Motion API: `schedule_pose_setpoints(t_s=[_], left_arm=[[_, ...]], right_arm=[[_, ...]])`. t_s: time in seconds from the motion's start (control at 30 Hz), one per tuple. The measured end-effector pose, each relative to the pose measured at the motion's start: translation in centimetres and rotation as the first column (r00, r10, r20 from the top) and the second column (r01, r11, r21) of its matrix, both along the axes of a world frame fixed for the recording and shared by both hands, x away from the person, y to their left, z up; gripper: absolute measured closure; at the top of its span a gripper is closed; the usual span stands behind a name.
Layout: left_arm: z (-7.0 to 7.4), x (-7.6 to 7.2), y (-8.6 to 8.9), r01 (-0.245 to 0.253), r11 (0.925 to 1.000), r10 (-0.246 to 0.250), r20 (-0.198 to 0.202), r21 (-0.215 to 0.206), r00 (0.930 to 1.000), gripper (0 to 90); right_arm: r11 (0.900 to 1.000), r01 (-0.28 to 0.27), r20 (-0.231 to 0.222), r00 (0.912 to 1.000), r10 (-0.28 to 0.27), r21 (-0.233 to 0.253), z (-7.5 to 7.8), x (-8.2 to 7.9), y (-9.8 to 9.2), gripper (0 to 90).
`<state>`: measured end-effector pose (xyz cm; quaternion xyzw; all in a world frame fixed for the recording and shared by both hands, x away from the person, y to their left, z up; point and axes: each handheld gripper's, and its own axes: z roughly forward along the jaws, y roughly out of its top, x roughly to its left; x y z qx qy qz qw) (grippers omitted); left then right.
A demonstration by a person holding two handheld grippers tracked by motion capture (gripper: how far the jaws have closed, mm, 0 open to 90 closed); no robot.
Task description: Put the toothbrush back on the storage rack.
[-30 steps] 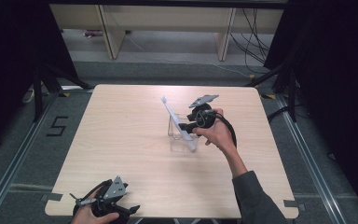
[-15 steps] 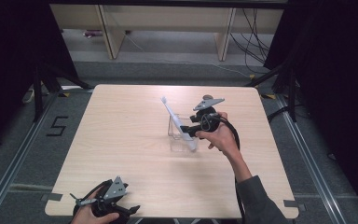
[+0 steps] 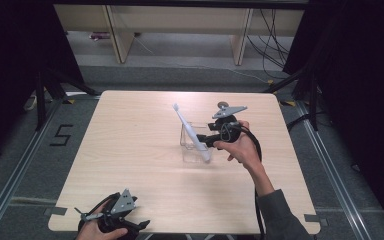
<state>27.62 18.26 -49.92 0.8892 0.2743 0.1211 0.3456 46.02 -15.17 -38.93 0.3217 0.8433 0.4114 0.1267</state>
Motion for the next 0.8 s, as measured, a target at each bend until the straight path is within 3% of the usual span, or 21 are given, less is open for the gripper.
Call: schedule_pose_setpoints(t_s=[0.07,0.1,0.13,0.23,0.3,0.37,0.4,0.47,0.8], left_arm=[[0.0,0.1,0.0,0.005,1.0,-0.005,-0.007,0.004,1.0,14.8],[0.0,0.1,0.0,0.005,1.0,-0.005,-0.008,0.003,1.0,14.8],[0.0,0.0,0.0,-0.007,1.0,0.006,-0.016,-0.004,0.9998,14.8],[0.1,0.1,0.1,0.01,0.9999,-0.01,-0.006,0.004,0.9999,14.8],[0.0,-0.1,0.0,-0.009,0.9999,0.009,-0.008,-0.011,0.9999,14.8],[0.1,-0.1,0.0,0.002,1.0,-0.002,0.0,-0.005,1.0,14.8],[0.0,-0.1,0.0,-0.009,0.9999,0.009,-0.008,-0.012,0.9999,14.8],[0.1,-0.1,0.0,-0.001,1.0,0.001,-0.001,-0.009,1.0,14.7],[0.1,-0.1,0.0,-0.003,1.0,0.003,-0.003,-0.01,1.0,14.7]], right_arm=[[1.0,-0.003,0.02,0.9998,0.003,-0.007,0.1,0.0,-0.2,36.1],[1.0,0.005,-0.003,1.0,-0.005,0.007,0.1,-0.3,-0.1,36.1],[1.0,-0.008,0.026,0.9996,0.008,-0.002,0.1,-0.2,-0.2,36.1],[1.0,0.011,-0.007,0.9999,-0.011,0.011,0.3,-0.7,-0.2,35.7],[1.0,-0.005,0.019,0.9998,0.004,0.007,0.4,-0.8,-0.4,34.4],[1.0,-0.01,0.04,0.9992,0.01,-0.002,0.5,-1.0,-0.6,34.2],[1.0,0.013,0.022,0.9997,-0.013,0.01,0.5,-1.3,-0.6,34.1],[1.0,0.007,0.014,0.9999,-0.007,0.008,0.4,-1.5,-0.8,33.8],[1.0,0.028,0.031,0.9991,-0.029,0.004,0.1,-2.5,-2.6,32.8]])
